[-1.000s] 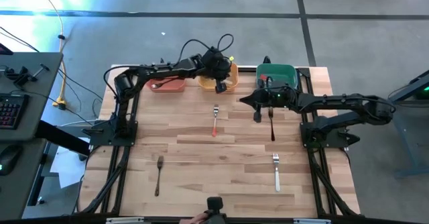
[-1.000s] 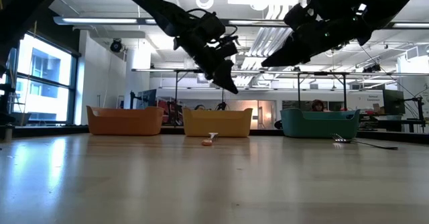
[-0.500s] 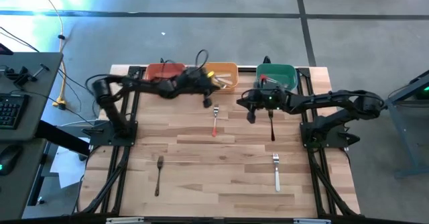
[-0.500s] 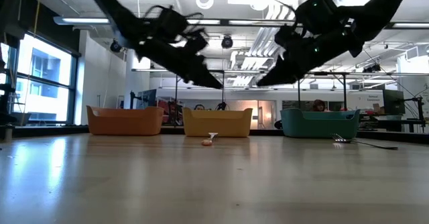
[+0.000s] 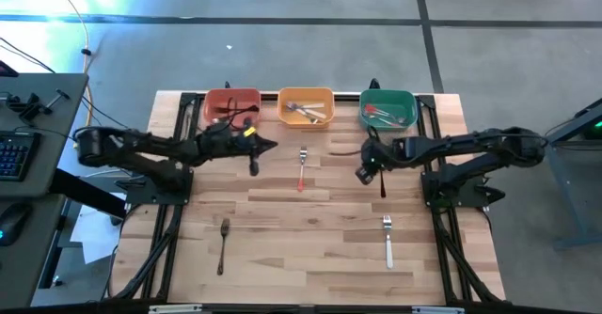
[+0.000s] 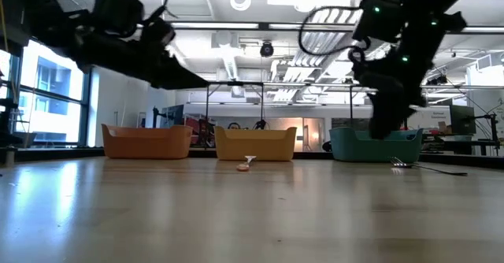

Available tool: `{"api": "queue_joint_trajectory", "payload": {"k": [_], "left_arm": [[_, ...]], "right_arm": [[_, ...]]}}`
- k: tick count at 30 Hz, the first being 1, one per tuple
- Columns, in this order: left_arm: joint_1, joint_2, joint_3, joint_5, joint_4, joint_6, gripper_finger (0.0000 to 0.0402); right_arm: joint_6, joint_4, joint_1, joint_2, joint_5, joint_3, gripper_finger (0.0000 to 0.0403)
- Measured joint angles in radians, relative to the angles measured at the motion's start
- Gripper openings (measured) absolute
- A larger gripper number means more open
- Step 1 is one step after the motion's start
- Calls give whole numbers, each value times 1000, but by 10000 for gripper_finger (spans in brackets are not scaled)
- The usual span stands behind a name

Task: Sort silverware by color (type)
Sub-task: Put the right black fork into the orange bin

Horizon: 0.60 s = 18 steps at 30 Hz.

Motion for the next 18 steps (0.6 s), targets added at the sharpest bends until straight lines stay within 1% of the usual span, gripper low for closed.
{"api": "queue_joint_trajectory", "payload": {"k": [4,6,12,15,18], "left_arm": [[-19,-61,-60,-37,4,1,0],[-23,-74,-77,-41,4,0,0],[-23,-79,-91,-42,-2,-8,0],[-23,-79,-91,-41,-2,-13,0],[-23,-79,-91,-41,-2,-15,0]], "right_arm": [[176,-142,49,6,40,-2,142],[240,-180,66,8,68,-2,142],[357,-193,78,46,93,-2,142],[408,-203,65,108,104,-3,142],[398,-174,60,182,73,-3,142]]}}
